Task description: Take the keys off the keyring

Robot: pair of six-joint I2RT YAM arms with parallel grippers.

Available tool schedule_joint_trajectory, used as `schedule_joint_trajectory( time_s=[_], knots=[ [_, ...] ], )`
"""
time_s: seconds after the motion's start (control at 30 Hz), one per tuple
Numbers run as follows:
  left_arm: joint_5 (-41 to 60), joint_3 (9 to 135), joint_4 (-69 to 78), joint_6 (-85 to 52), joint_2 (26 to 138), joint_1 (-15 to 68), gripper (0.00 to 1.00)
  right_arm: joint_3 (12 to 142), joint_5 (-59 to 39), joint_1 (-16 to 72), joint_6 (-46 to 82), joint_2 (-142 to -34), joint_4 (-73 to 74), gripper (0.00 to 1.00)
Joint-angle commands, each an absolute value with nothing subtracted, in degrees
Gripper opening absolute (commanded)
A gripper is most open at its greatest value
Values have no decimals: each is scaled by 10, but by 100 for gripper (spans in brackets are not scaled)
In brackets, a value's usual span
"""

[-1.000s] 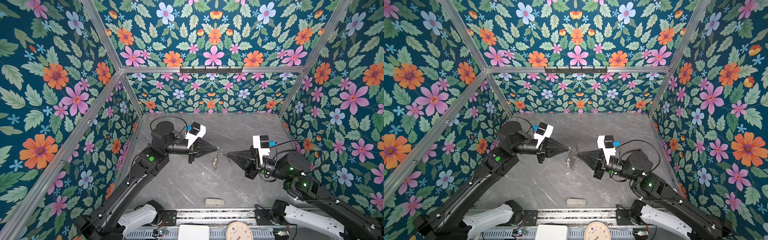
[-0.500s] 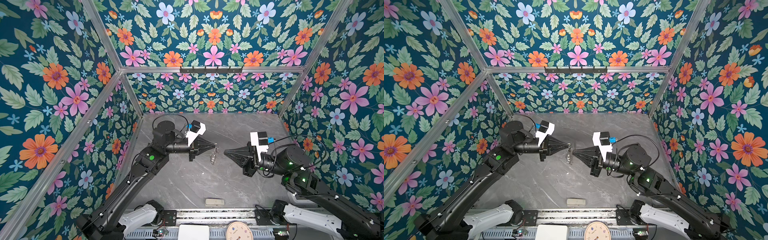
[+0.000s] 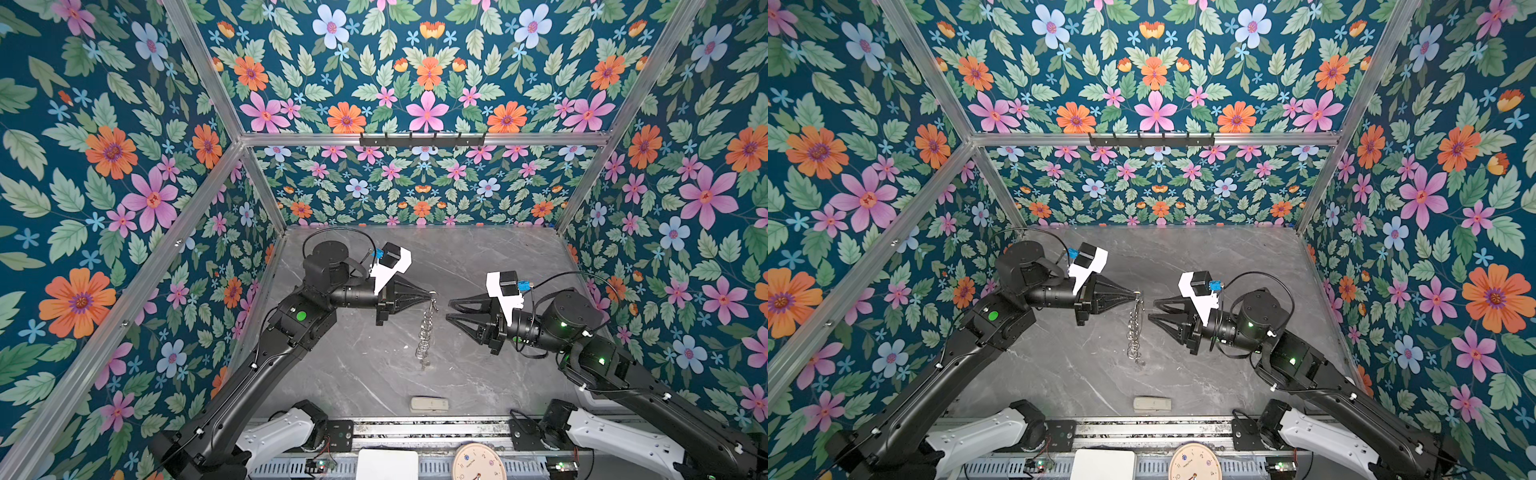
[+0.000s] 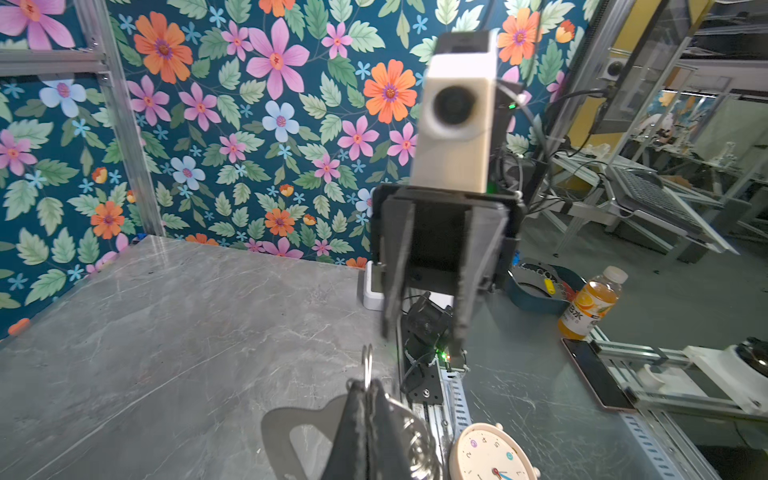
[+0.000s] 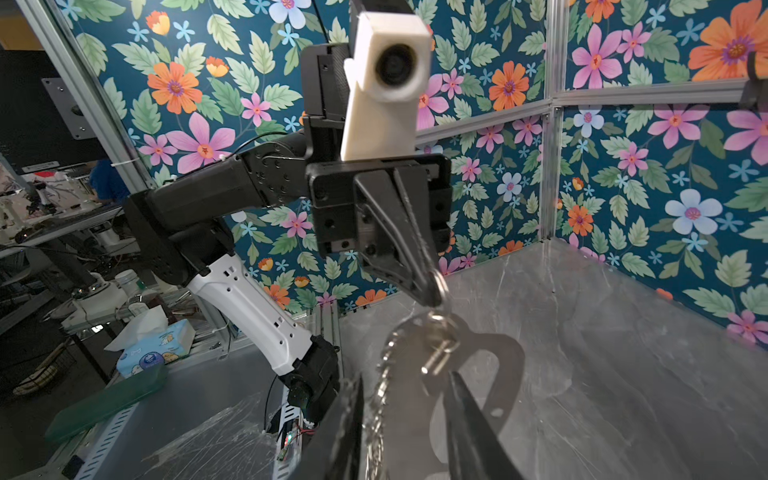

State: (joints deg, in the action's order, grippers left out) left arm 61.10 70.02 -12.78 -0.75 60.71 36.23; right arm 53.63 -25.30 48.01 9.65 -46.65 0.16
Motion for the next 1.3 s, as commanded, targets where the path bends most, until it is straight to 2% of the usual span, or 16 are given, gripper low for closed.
schedule_joint_trajectory(
  time_s=[0.0, 0.13, 0.43, 0.9, 1.27],
  knots=[
    [654, 704, -128, 13, 605, 362, 0, 512, -318, 452, 129, -455, 52, 35],
    [691, 704, -126, 18, 612, 362, 0, 498, -364, 452, 126, -450, 70, 38],
    [742, 700, -111, 17, 617, 362, 0, 498, -384, 449, 121, -470, 95, 40],
    [746, 694, -105, 10, 611, 362, 0, 519, -484, 432, 151, -534, 150, 43],
    [747, 687, -84, -4, 608, 362, 0, 518, -494, 428, 175, -556, 185, 41]
  ],
)
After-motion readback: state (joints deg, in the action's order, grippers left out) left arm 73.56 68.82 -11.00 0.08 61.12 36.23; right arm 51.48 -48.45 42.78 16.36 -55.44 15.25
